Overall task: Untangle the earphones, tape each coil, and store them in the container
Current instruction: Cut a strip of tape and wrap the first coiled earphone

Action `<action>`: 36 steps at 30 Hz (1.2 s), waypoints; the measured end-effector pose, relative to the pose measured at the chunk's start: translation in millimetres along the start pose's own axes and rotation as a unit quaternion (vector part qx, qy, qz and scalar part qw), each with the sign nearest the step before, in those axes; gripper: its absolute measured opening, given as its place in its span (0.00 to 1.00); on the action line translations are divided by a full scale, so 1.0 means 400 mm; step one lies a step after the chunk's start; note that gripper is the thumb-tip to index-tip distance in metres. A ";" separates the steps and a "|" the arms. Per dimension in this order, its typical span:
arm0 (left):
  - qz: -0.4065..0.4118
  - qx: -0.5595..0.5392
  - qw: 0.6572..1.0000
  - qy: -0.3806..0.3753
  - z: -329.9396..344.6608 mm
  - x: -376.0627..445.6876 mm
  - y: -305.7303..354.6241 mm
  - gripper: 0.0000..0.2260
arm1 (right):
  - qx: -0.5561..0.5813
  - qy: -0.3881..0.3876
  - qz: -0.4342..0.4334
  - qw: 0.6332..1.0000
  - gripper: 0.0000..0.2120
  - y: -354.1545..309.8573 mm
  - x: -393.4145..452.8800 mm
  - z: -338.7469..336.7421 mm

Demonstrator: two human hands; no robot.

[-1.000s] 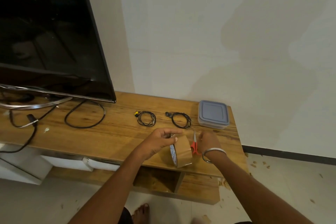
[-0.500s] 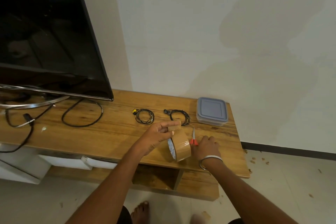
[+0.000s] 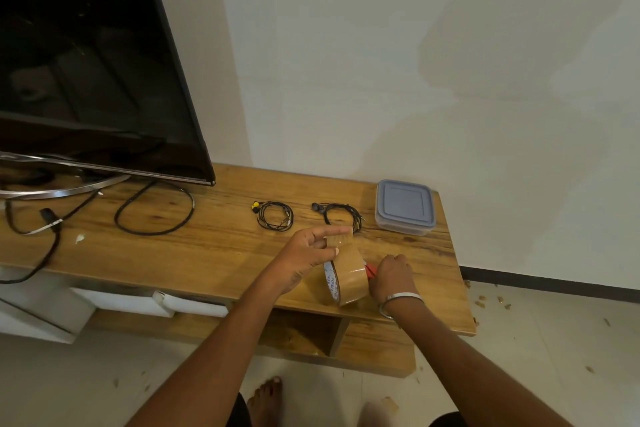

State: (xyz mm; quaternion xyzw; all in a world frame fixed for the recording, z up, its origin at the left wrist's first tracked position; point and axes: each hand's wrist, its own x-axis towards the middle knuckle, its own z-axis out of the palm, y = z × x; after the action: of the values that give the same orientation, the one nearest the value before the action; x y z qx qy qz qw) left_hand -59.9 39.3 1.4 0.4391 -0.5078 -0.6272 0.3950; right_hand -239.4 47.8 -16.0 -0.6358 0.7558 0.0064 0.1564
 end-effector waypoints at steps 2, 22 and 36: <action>-0.002 -0.007 1.000 0.001 0.010 0.002 -0.002 0.21 | -0.023 -0.010 -0.013 1.000 0.12 0.002 -0.004 -0.006; 0.027 0.025 0.998 0.048 0.031 0.040 -0.013 0.12 | 0.217 -0.285 -0.051 0.932 0.14 0.112 0.043 -0.142; 0.008 0.055 0.998 -0.040 -0.001 0.041 -0.002 0.14 | 0.163 -0.405 -0.088 0.895 0.08 0.112 0.051 -0.228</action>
State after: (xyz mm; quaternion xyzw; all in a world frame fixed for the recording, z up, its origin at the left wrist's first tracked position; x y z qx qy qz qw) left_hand -64.6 23.9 -1.7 0.4305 -0.5606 -0.6119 0.3547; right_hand -306.4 17.7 57.4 -0.6074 0.5586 0.1267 0.5504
